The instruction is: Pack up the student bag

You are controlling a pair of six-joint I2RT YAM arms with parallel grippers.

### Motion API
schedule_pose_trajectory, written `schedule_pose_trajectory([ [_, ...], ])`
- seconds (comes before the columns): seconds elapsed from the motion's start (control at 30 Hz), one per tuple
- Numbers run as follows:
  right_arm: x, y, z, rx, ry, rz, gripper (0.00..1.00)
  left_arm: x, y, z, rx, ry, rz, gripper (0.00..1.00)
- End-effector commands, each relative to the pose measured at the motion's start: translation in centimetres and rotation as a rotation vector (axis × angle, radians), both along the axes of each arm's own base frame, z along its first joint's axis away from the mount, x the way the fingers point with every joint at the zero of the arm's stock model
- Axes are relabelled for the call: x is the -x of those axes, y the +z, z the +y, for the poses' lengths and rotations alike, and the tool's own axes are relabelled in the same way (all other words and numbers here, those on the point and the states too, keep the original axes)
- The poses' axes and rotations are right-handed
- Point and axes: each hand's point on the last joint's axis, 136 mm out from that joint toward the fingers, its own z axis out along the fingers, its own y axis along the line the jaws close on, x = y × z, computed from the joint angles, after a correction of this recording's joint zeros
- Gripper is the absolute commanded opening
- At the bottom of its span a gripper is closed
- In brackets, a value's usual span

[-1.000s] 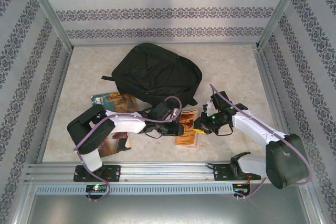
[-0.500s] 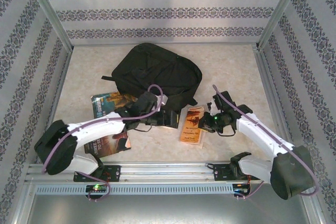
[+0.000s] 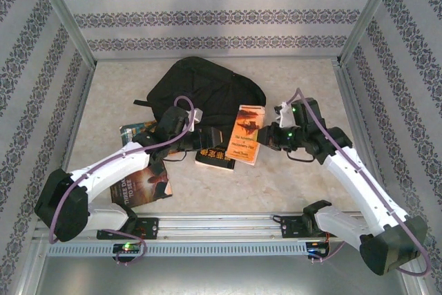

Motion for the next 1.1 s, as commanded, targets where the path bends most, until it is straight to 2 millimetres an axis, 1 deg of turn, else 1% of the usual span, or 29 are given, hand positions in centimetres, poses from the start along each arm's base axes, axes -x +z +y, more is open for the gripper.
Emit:
schedule_pose_trajectory([
  [0.0,0.6,4.8,3.0,-0.145,0.152,-0.094,0.0,-0.3,3.8,-1.7,0.119,-0.085,-0.089,0.84],
  [0.07,0.8,5.5,3.9,-0.177,0.192,-0.1,0.0,-0.3,5.4,-2.4,0.202,-0.113,-0.112,0.84],
  [0.2,0.9,6.3,5.0,-0.256,0.24,-0.104,0.0,-0.2,7.5,-3.3,0.349,-0.152,-0.125,0.81],
  [0.37,1.8,7.3,5.9,-0.317,0.298,-0.109,0.0,0.1,8.5,-3.2,0.47,-0.182,-0.12,0.77],
  [0.43,1.9,7.3,5.9,-0.329,0.306,-0.108,0.0,0.3,9.1,-3.1,0.502,-0.198,-0.131,0.74],
  [0.53,2.0,6.9,6.0,-0.334,0.303,-0.094,0.0,0.8,10.1,-3.0,0.548,-0.23,-0.146,0.69],
  [0.6,1.9,6.6,5.8,-0.329,0.293,-0.091,0.0,0.9,10.7,-3.0,0.575,-0.24,-0.158,0.61],
  [0.67,1.6,6.2,5.5,-0.313,0.273,-0.086,0.0,0.9,10.8,-2.8,0.587,-0.239,-0.162,0.53],
  [0.73,1.1,5.7,4.9,-0.294,0.233,-0.088,0.0,0.9,11.0,-2.7,0.597,-0.239,-0.165,0.41],
  [0.8,0.3,4.8,4.1,-0.26,0.177,-0.08,0.0,0.7,11.3,-2.6,0.607,-0.225,-0.174,0.29],
  [0.83,0.0,4.5,3.9,-0.247,0.16,-0.077,0.04,0.6,11.6,-2.5,0.612,-0.22,-0.184,0.25],
  [0.87,-0.3,4.1,3.5,-0.223,0.137,-0.076,0.24,0.6,12.0,-2.5,0.62,-0.217,-0.2,0.2],
  [0.9,-0.4,3.9,3.3,-0.206,0.124,-0.081,0.35,0.5,12.3,-2.4,0.623,-0.212,-0.209,0.16],
  [1.0,-1.0,3.5,2.6,-0.151,0.079,-0.094,0.57,0.2,13.3,-2.3,0.637,-0.196,-0.242,0.09],
  [1.07,-1.4,3.3,2.3,-0.136,0.058,-0.103,0.64,0.0,13.9,-2.2,0.643,-0.187,-0.261,0.07],
])
